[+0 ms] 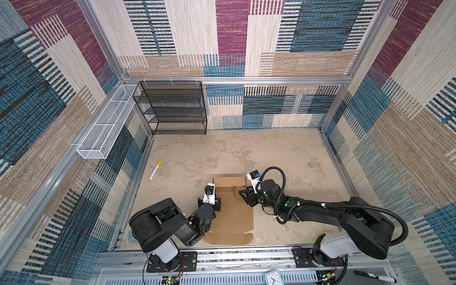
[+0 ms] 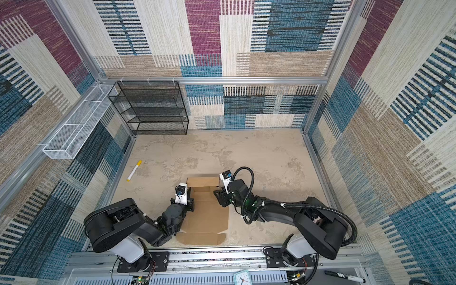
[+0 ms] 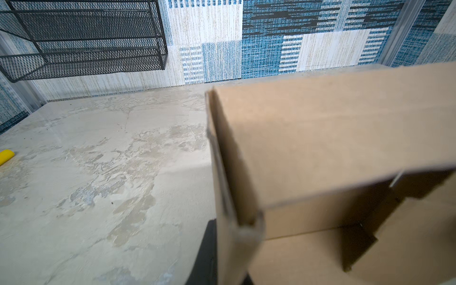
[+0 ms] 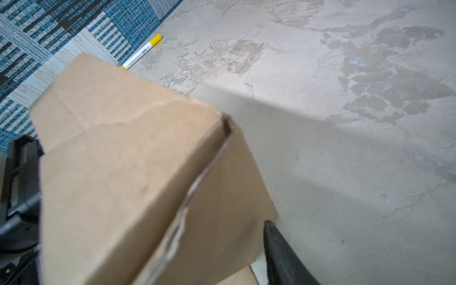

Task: Assemble paper box
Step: Fold the bottom flaps of a flat cardboard box at the center of the table.

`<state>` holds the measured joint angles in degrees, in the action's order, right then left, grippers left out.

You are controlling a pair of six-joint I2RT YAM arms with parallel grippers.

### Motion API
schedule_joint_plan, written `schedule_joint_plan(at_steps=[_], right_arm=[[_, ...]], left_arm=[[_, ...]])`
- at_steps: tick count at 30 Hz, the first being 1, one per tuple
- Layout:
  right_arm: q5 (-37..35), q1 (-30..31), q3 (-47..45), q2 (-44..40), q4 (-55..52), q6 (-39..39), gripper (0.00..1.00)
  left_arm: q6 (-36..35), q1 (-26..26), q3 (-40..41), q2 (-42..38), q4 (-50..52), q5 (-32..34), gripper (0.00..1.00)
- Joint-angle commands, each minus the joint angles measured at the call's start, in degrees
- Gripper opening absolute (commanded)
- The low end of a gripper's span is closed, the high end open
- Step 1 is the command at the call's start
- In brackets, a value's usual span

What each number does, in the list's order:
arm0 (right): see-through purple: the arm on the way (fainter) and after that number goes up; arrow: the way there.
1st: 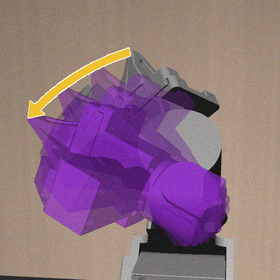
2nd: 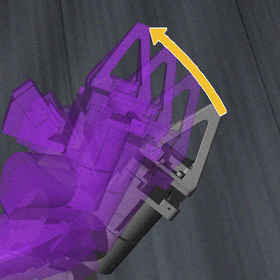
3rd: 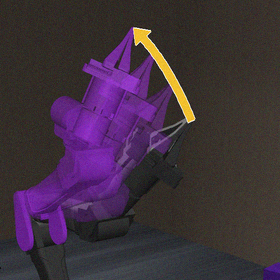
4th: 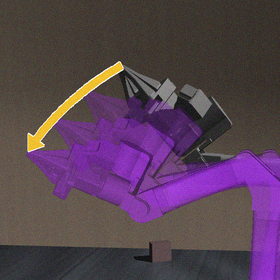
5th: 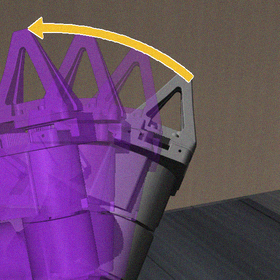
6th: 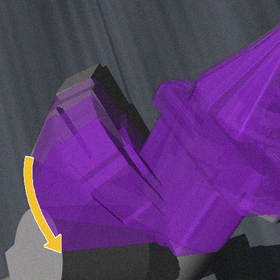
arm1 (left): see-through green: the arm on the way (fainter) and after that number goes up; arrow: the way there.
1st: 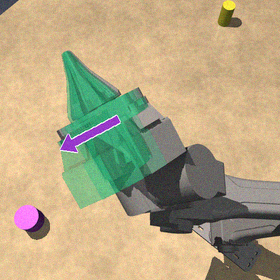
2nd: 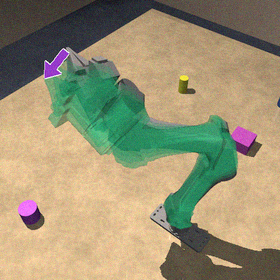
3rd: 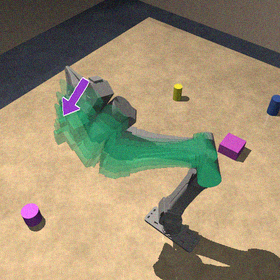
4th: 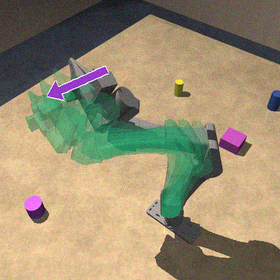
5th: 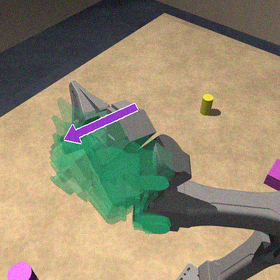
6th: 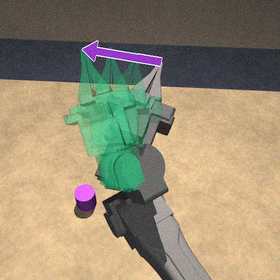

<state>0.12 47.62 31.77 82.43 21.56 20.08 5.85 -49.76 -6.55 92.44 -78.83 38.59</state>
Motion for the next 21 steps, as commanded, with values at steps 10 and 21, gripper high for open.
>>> schedule_joint_plan(at_steps=[10,21], right_arm=[[-12.8,2.7,3.4,4.6,-0.9,4.5,0.36],[-22.7,6.0,8.2,9.3,-8.0,9.3,0.26]], left_arm=[[-0.7,0.0,0.3,-0.6,-1.8,-1.6,0.0],[-0.2,-0.1,0.6,-1.1,-1.8,-1.0,0.0]])
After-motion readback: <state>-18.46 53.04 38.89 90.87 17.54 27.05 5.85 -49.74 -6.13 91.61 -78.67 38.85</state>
